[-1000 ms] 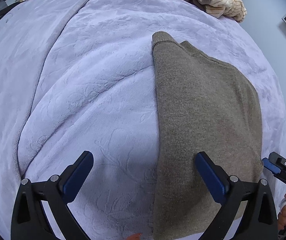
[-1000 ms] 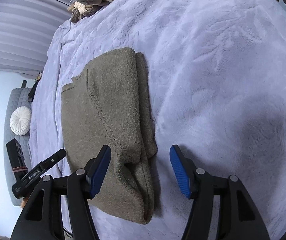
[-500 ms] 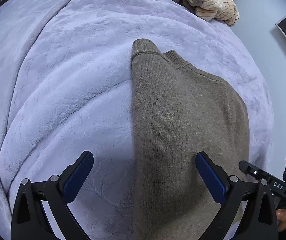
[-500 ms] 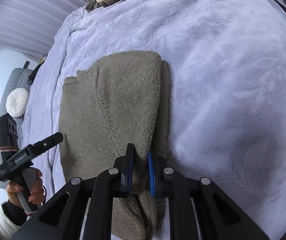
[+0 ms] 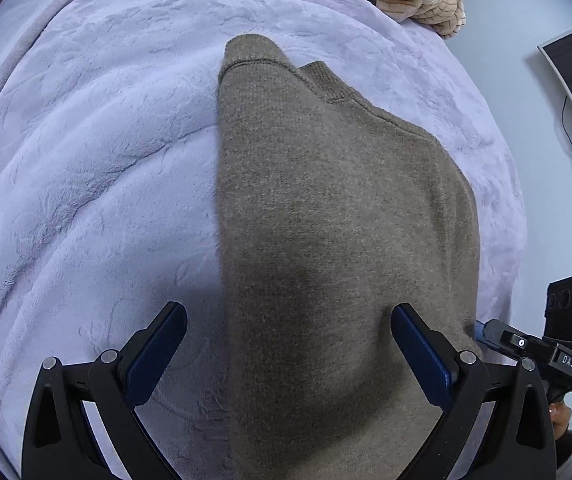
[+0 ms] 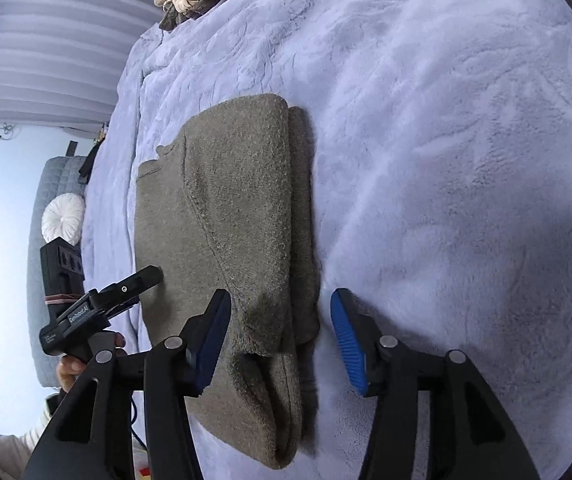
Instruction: Fold small clothes
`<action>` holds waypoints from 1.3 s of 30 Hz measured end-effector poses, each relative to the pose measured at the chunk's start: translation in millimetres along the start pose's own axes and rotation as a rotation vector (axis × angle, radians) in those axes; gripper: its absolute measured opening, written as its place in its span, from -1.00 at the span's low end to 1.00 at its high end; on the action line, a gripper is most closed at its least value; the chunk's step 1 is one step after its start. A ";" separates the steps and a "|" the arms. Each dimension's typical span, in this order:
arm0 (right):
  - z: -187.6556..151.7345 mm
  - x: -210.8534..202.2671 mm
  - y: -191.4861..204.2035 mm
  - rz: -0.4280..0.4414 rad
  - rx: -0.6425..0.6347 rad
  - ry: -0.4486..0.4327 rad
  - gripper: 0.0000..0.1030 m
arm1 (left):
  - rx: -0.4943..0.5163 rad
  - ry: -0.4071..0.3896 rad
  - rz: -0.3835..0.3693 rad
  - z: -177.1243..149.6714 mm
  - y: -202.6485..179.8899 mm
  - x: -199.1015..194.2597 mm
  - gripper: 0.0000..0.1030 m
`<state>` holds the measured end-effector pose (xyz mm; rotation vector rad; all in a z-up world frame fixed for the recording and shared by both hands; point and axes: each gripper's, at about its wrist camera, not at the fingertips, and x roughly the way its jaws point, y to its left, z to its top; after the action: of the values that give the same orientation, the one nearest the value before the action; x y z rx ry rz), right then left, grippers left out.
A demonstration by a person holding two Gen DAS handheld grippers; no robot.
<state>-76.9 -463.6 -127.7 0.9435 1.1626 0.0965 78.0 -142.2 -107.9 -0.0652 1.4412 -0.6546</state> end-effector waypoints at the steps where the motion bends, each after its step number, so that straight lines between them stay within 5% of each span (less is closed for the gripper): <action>1: 2.0 3.0 -1.6 0.026 0.009 0.008 0.18 | 0.008 0.004 -0.007 1.2 -3.4 1.8 0.99; 13: 26.6 55.8 15.4 0.045 -0.053 0.113 0.28 | 0.019 0.060 -0.043 1.3 -13.4 30.3 0.99; 18: 29.0 61.6 26.6 0.144 -0.074 0.102 0.28 | 0.007 0.055 -0.057 1.8 -12.3 31.4 0.98; 21: 29.3 64.9 20.0 0.159 -0.032 0.100 0.23 | 0.005 0.036 -0.064 0.1 -11.1 25.5 0.67; 24: 28.5 65.2 21.2 0.146 -0.009 0.083 -0.36 | 0.016 0.012 -0.083 -4.3 -7.0 12.0 0.23; 27: 21.1 54.1 23.2 0.233 0.011 0.058 -0.39 | 0.037 -0.004 -0.111 -6.6 -5.9 -1.1 0.01; 39: -20.1 31.6 76.1 0.340 0.038 0.030 -0.40 | 0.070 -0.033 -0.162 -34.6 14.3 -68.2 0.00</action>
<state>-49.8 -387.7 -101.2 1.1703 1.0251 0.3638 52.0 -87.9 -58.6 -0.1387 1.3900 -0.8322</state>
